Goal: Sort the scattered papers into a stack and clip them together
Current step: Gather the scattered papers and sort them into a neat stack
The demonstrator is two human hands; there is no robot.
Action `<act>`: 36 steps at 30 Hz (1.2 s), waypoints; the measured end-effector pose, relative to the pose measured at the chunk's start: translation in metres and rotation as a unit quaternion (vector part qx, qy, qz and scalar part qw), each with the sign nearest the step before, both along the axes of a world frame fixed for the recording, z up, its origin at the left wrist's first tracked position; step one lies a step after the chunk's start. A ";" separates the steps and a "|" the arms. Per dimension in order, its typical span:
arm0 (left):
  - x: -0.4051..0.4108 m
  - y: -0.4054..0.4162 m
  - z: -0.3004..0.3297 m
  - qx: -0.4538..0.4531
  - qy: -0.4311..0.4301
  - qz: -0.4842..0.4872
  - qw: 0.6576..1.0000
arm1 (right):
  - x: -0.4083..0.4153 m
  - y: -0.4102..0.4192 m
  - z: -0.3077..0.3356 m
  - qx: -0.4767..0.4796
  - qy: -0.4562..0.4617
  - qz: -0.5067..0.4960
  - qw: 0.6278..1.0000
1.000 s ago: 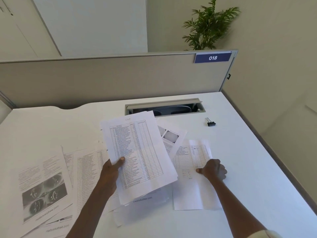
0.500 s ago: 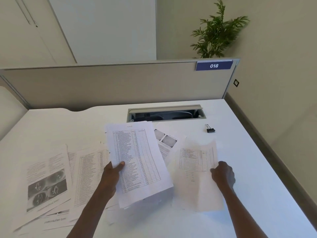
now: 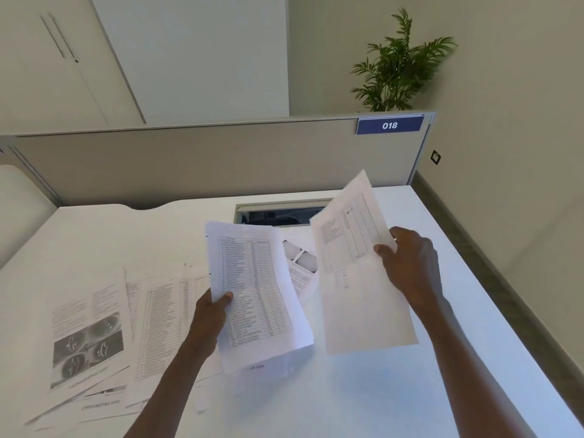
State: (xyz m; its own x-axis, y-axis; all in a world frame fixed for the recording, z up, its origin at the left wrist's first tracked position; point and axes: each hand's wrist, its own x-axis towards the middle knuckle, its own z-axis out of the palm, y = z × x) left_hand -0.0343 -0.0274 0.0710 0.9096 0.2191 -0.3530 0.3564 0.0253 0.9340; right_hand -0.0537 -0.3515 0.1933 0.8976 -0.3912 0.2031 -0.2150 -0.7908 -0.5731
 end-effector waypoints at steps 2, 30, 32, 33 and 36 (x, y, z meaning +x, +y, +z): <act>0.001 0.000 0.001 -0.023 0.013 -0.001 1.000 | 0.005 0.009 0.011 0.043 -0.012 0.018 0.999; 0.012 0.133 0.026 -0.258 0.107 -0.122 0.952 | 0.026 0.214 -0.071 0.336 0.040 0.049 0.940; 0.016 0.136 0.024 -0.273 0.102 -0.139 0.947 | 0.028 0.218 -0.073 0.341 0.040 0.051 0.938; 0.016 0.136 0.024 -0.265 0.099 -0.145 0.948 | 0.029 0.220 -0.075 0.341 0.043 0.053 0.937; 0.014 0.133 0.023 -0.226 0.080 -0.140 0.961 | 0.036 0.218 -0.083 0.347 0.061 0.065 0.934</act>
State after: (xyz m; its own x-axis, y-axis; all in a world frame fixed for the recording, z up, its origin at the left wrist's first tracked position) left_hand -0.0200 0.1052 0.0936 0.8372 -0.2341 -0.4942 0.5456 0.2978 0.7833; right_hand -0.0175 -0.1338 0.1101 0.9463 -0.2775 -0.1661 -0.2409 -0.2624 -0.9344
